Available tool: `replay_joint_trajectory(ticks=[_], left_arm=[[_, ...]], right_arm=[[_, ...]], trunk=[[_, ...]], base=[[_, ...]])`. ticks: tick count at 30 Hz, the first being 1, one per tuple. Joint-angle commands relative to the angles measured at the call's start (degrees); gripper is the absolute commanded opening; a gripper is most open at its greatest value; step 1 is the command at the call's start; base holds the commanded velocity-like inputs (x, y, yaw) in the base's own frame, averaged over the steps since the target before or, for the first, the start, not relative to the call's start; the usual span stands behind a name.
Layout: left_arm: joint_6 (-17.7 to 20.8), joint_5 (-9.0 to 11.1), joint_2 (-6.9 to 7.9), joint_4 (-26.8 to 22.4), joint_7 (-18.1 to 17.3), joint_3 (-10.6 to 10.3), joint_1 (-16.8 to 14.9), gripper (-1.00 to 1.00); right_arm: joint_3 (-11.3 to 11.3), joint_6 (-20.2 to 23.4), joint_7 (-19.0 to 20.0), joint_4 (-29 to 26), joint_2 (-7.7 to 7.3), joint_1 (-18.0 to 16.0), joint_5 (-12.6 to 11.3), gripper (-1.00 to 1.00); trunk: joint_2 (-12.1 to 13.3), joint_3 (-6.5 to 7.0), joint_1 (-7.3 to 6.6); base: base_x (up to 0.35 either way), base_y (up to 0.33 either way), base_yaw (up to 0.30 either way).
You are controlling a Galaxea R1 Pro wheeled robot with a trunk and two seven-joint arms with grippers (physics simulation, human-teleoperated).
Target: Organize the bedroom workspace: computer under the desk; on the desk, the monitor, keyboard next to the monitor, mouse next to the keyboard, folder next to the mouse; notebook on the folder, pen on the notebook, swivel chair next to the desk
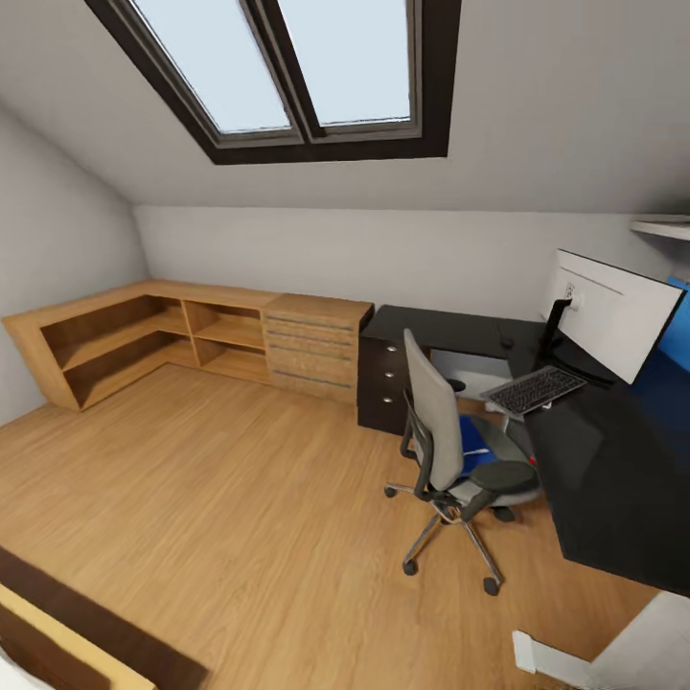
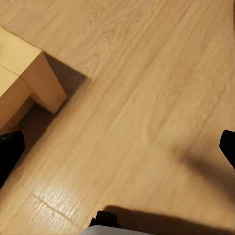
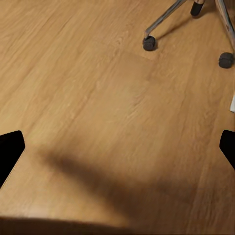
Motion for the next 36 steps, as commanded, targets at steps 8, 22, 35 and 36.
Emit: replay_joint_trajectory(ticks=[8,22,35,36], left_arm=[[-0.07,0.0,-0.04,-0.04,-0.03,0.22,0.01,1.0],[-0.72,0.28,-0.3,-0.81,0.13,0.31,0.0,1.0],[-0.7,0.49,-0.68,-0.82,0.08,0.18,0.01,1.0],[-0.67,0.47,-0.88,-0.82,0.07,0.14,0.01,1.0]], right_arm=[[-0.08,-0.2,-0.03,0.04,0.01,-0.04,0.35,1.0],[-0.04,-0.43,0.14,0.06,-0.08,-0.04,0.26,1.0],[-0.04,-0.21,0.14,0.05,-0.08,-0.04,0.26,1.0],[-0.04,-0.2,0.14,0.06,-0.08,-0.04,0.26,1.0]], trunk=[[-0.03,-0.06,0.02],[-2.44,-1.13,1.34],[-7.65,-3.47,4.19],[-8.06,-3.65,4.41]], base=[[0.18,0.301,-0.3],[0.013,0.03,-0.3],[0.0,0.0,-0.3],[0.0,0.0,-0.3]])
